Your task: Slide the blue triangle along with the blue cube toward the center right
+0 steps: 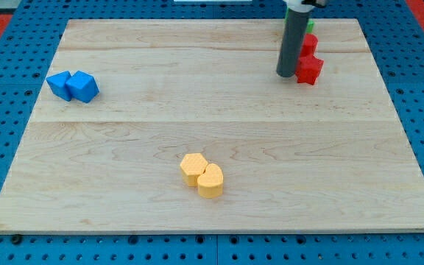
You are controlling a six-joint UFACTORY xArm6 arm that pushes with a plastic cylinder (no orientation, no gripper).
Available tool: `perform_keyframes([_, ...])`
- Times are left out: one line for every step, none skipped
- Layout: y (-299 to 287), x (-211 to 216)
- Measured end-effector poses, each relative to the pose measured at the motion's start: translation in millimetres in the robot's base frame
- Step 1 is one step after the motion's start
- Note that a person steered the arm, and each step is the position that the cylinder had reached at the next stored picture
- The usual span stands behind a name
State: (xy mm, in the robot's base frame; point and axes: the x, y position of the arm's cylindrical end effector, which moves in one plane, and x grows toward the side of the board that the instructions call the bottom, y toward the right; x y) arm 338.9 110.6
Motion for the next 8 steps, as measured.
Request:
perform_keyframes([-54.0, 9.6])
perform_keyframes([-105.4, 5.2])
perform_keyframes([-162.3, -24.5])
perform_keyframes([-225.7, -48.4])
perform_keyframes([-296.3, -57.1])
perform_keyframes([-375.6, -56.2])
perform_keyframes([-414.3, -51.3])
perform_keyframes([-413.8, -37.6])
